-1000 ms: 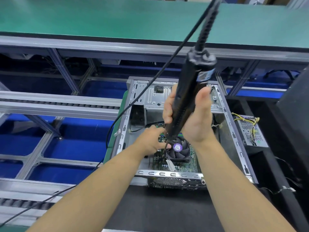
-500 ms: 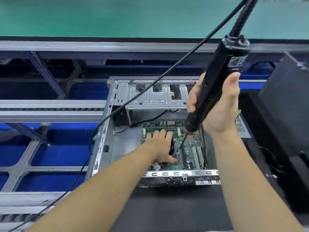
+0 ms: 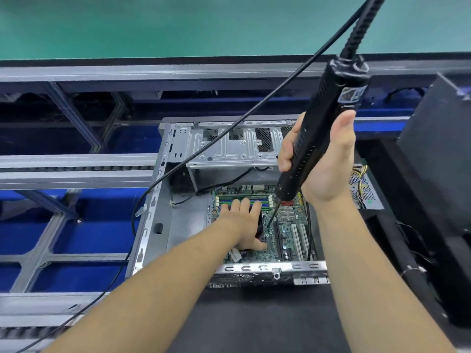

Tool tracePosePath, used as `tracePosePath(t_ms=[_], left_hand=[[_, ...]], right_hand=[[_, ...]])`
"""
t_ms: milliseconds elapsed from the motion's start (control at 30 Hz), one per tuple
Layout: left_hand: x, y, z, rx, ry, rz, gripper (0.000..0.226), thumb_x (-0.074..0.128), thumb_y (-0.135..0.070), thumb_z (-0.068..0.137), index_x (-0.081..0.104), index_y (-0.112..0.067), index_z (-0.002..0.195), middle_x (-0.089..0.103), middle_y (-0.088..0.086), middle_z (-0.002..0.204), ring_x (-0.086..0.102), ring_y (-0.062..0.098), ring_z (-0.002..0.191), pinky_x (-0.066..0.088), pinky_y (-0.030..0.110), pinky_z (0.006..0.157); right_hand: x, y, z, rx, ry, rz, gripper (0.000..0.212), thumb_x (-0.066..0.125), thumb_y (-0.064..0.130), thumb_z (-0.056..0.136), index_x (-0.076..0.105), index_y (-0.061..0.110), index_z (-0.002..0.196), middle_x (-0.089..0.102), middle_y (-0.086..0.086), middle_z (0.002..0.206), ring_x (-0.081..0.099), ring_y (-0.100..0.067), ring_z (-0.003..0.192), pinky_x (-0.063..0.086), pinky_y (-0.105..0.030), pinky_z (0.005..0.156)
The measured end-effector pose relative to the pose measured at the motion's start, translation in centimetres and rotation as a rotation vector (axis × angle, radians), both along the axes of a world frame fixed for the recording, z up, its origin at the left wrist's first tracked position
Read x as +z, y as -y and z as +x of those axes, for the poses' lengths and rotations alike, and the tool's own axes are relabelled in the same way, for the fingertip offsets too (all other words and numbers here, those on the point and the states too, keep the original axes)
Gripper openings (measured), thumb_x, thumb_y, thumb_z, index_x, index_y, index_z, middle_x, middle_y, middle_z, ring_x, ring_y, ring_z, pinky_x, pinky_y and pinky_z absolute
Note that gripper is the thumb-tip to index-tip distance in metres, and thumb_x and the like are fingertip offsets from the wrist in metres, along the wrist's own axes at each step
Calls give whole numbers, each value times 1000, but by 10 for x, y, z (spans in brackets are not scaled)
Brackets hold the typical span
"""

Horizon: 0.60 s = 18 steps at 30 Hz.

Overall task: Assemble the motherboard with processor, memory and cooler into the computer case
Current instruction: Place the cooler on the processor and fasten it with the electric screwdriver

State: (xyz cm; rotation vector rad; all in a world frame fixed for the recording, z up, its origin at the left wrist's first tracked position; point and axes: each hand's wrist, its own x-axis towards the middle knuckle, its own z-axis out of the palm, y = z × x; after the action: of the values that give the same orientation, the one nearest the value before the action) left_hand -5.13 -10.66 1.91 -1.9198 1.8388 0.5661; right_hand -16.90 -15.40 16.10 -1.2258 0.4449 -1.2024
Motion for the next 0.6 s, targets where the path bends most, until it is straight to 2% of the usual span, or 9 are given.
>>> tracePosePath(t_ms=[100,333,600], left_hand=[[0,0,-1,-2,15,14,113,50,-75,84,-11,-14,156,5,15,161,12,40,145,18,58,116],[-1,0,-1,-30,52,-18,110,49,-77,83,-3,-14,156,20,16,152,24,40,137,24,53,112],[1,1,-2,-33,56,-18,110,50,-77,83,-2,-13,156,22,16,151,26,39,135,26,51,110]], right_hand=[[-2,-1,-3,7,-1,13,73,58,88,68,61,16,74,53,-12,56,46,-25,44,39,-29,48],[-5,-4,-4,25,-8,41,78,59,89,66,59,12,77,53,-12,57,47,-25,45,40,-28,48],[-3,-3,-5,48,0,35,78,59,89,67,59,12,78,54,-11,57,47,-25,45,41,-27,48]])
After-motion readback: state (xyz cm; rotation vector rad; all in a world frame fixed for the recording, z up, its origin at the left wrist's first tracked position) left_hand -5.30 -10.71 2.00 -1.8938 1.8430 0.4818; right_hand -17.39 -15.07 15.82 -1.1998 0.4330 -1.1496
